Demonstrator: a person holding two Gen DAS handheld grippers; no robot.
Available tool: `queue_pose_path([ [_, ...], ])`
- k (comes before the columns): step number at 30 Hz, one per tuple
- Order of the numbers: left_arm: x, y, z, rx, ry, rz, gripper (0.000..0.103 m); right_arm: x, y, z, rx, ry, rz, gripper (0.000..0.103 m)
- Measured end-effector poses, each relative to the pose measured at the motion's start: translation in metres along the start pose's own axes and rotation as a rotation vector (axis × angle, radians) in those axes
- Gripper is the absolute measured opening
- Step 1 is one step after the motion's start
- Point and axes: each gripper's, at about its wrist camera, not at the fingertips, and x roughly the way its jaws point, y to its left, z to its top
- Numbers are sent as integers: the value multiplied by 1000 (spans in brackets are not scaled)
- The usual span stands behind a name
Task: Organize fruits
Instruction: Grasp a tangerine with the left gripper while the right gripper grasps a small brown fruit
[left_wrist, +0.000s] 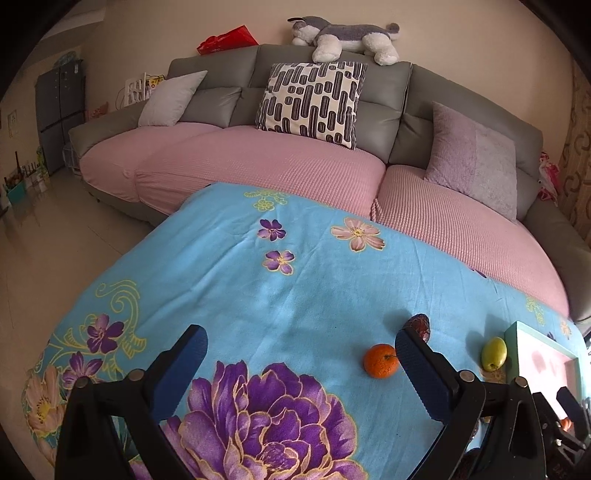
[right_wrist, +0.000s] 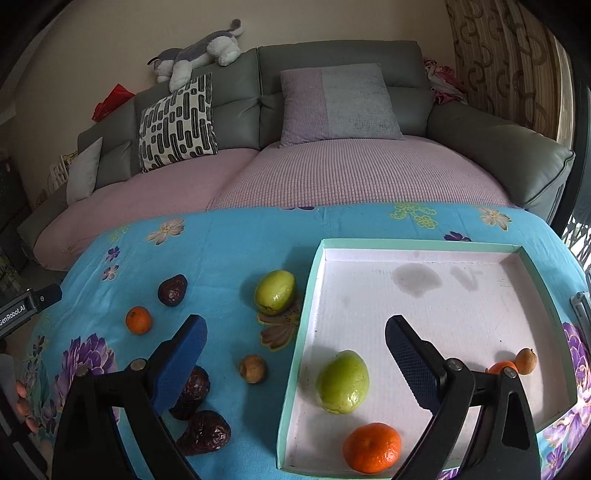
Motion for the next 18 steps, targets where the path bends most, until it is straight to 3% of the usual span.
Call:
queue_pose_path([
  [5, 10, -12, 2, 15, 14, -33, 103, 10, 19, -4, -43, 36, 37, 97],
  [6, 13, -15, 2, 21, 20, -43, 103, 12, 21, -5, -52, 44, 39, 94],
  [9, 26, -24, -1, 38, 55, -81, 102, 20, 26, -8, -69, 75, 40, 68],
  [12, 42, -34, -7, 64, 91, -85, 97, 29, 29, -12, -80, 117, 42, 63],
  [15, 58, -39, -12, 71, 137, -103, 89, 39, 31, -17, -90, 159, 38, 47],
  [18, 68, -45, -17, 84, 159, -114, 85, 48, 29, -22, -83, 198, 32, 46],
])
